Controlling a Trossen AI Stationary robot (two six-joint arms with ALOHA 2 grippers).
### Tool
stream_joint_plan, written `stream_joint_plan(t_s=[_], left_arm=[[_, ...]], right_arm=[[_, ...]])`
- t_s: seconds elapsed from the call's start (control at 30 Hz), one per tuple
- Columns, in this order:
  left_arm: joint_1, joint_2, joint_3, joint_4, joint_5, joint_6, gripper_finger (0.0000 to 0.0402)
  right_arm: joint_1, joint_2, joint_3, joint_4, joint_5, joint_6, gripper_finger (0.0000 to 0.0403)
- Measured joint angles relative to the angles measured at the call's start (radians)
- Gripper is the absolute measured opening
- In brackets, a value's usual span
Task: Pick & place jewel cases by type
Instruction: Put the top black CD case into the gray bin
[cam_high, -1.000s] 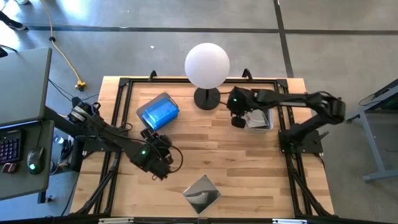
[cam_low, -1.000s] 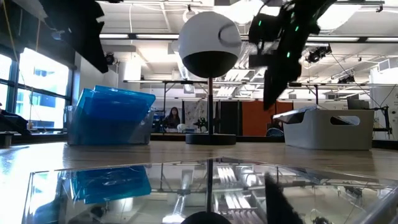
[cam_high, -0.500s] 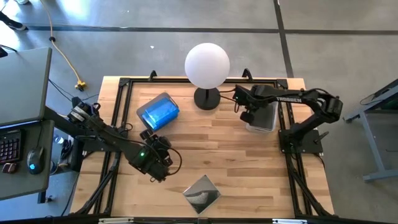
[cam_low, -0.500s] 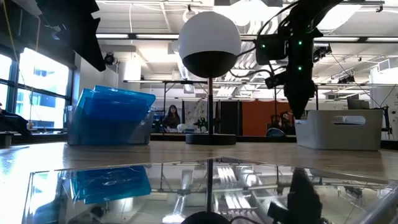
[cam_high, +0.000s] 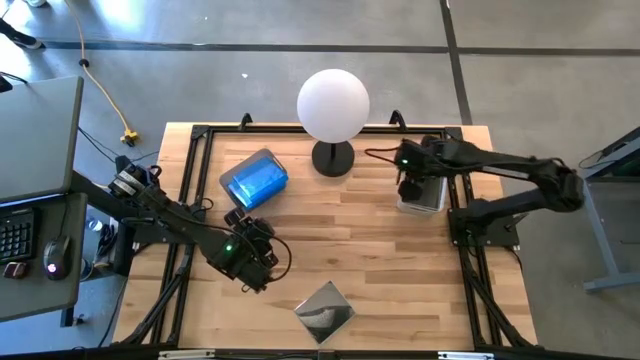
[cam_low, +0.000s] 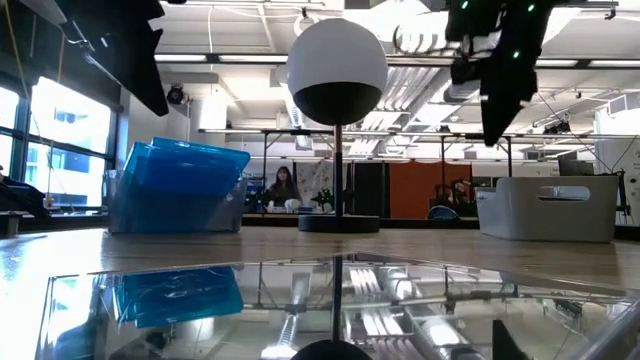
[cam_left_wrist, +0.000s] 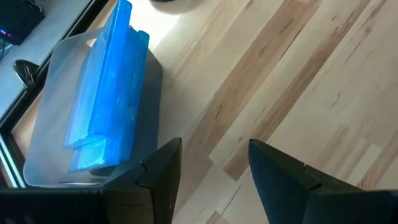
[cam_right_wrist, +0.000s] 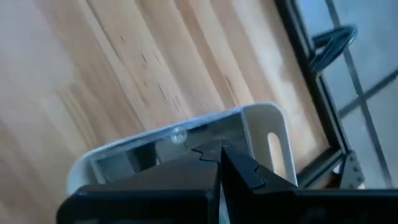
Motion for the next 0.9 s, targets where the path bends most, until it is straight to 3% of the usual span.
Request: stream_joint_plan(t_s=[0.27,0.9], left_arm=[[0.0,0.0,0.0,0.036,0.001,-0.002,0.0182],[0.0,0.001,0.0,0.069,0.003,0.032,0.0182]], right_arm=[[-0.025,-0.033,0.0,0.02,-0.034,0.032,0.0],[-0.099,0.331,0.0,0.019,-0.03,0.048,0.0]])
